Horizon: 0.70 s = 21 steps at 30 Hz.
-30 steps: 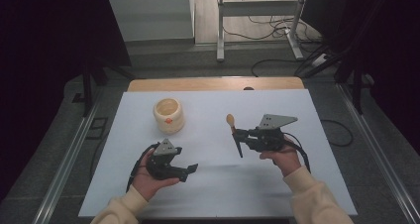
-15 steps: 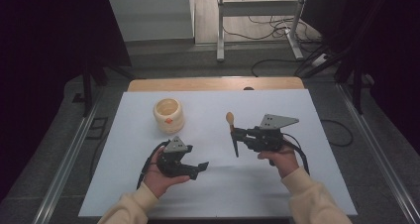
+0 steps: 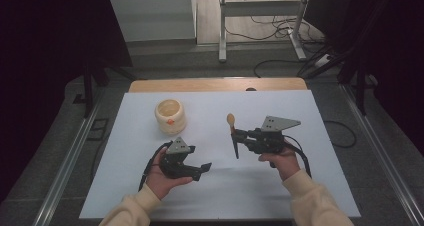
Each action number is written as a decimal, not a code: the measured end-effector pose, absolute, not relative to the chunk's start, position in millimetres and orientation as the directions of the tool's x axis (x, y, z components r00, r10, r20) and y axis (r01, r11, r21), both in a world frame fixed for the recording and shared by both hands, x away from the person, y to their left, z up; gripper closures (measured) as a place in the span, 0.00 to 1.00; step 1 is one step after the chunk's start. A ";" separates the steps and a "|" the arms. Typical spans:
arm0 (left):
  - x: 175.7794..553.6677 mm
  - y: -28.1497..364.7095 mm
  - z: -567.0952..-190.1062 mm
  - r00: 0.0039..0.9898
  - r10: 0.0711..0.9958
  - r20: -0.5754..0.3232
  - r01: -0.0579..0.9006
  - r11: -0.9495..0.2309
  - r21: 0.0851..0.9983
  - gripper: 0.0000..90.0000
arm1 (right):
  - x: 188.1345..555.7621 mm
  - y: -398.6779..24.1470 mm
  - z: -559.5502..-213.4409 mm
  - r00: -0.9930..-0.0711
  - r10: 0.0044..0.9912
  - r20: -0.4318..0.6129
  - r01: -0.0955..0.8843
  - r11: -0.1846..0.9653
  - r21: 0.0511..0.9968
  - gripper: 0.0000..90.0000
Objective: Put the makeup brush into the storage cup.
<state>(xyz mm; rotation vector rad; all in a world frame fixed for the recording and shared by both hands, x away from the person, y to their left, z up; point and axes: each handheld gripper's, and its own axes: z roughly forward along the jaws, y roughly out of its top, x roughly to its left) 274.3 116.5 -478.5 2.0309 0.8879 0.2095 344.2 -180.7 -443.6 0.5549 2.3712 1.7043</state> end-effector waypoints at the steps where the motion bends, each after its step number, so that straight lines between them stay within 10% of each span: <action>1: 274.6 116.6 -478.6 0.730 0.660 -0.178 0.510 -0.352 0.785 0.18 | 344.3 -180.4 -443.9 -0.916 0.392 0.081 0.201 0.277 0.939 0.88; 21: 285.0 92.8 -476.9 0.729 0.640 -0.242 0.519 -0.288 0.805 0.19 | 342.7 -178.0 -444.4 -0.912 0.393 0.119 0.221 0.224 0.949 0.88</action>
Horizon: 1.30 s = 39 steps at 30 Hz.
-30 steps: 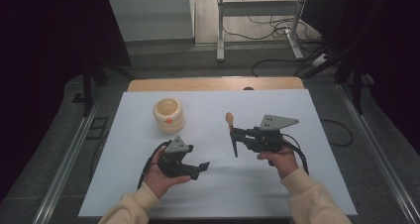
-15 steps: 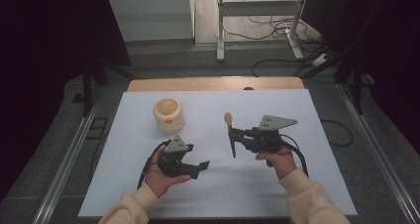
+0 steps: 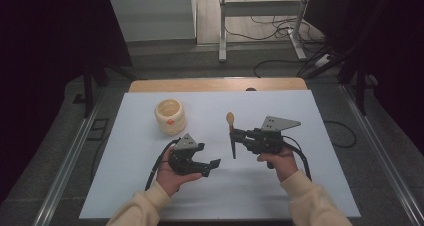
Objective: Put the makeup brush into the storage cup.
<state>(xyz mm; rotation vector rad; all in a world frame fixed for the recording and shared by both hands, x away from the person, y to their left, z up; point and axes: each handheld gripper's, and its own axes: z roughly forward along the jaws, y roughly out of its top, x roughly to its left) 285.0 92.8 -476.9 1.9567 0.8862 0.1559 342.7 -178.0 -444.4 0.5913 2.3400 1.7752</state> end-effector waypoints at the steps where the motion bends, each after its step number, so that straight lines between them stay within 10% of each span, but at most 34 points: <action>1: 285.0 92.8 -476.9 0.729 0.640 -0.242 0.519 -0.288 0.805 0.19 | 342.7 -178.0 -444.4 -0.912 0.393 0.119 0.221 0.224 0.949 0.88; 39: 298.6 57.4 -476.7 0.748 0.611 -0.261 0.504 -0.266 0.822 0.21 | 342.1 -174.5 -446.9 -0.914 0.386 0.124 0.218 0.211 0.953 0.88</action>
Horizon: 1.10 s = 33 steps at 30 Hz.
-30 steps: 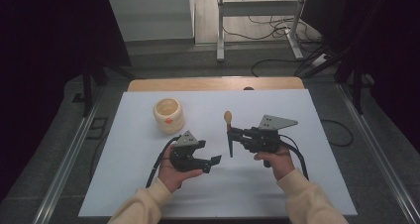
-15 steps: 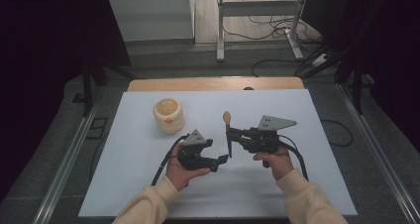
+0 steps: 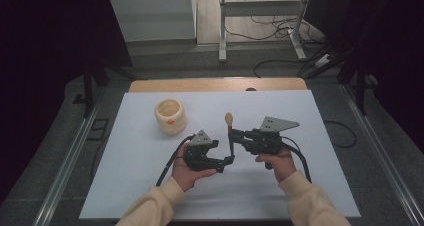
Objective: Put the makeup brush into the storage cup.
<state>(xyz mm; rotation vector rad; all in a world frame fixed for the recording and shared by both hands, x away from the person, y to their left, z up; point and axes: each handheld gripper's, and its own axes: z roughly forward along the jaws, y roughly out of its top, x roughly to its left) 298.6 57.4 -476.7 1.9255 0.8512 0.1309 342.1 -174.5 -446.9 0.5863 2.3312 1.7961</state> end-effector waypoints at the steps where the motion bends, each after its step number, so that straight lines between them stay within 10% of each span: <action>1: 298.9 56.5 -476.5 0.747 0.611 -0.261 0.503 -0.264 0.823 0.21 | 342.1 -174.6 -446.8 -0.914 0.386 0.122 0.217 0.213 0.953 0.88; 15: 306.9 49.3 -479.8 0.741 0.626 -0.244 0.484 -0.245 0.840 0.36 | 342.0 -173.8 -448.5 -0.917 0.379 0.126 0.217 0.209 0.953 0.88; 33: 313.2 44.6 -476.7 0.769 0.590 -0.246 0.469 -0.259 0.845 0.88 | 341.1 -171.5 -452.5 -0.919 0.368 0.144 0.232 0.208 0.950 0.88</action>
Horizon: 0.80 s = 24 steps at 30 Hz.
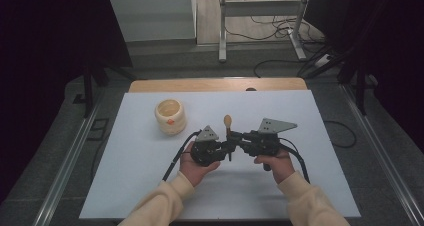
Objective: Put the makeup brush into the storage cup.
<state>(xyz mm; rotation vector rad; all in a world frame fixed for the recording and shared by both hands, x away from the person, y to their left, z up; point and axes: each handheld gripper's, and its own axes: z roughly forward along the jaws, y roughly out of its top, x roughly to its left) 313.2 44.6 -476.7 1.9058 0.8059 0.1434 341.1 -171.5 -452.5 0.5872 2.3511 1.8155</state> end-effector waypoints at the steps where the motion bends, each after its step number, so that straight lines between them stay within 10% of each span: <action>1: 313.1 44.7 -476.4 0.770 0.590 -0.245 0.468 -0.259 0.845 0.88 | 341.0 -171.5 -452.4 -0.918 0.368 0.144 0.233 0.207 0.950 0.88; 12: 312.9 45.9 -474.2 0.774 0.591 -0.228 0.457 -0.271 0.847 0.88 | 340.7 -172.0 -450.4 -0.922 0.361 0.138 0.226 0.212 0.951 0.80; 17: 313.7 48.1 -473.6 0.769 0.596 -0.232 0.461 -0.264 0.847 0.88 | 339.7 -170.0 -448.3 -0.917 0.372 0.144 0.236 0.214 0.948 0.47; 24: 315.3 52.7 -472.6 0.760 0.606 -0.234 0.465 -0.256 0.847 0.88 | 336.2 -169.9 -439.8 -0.911 0.385 0.146 0.238 0.204 0.950 0.32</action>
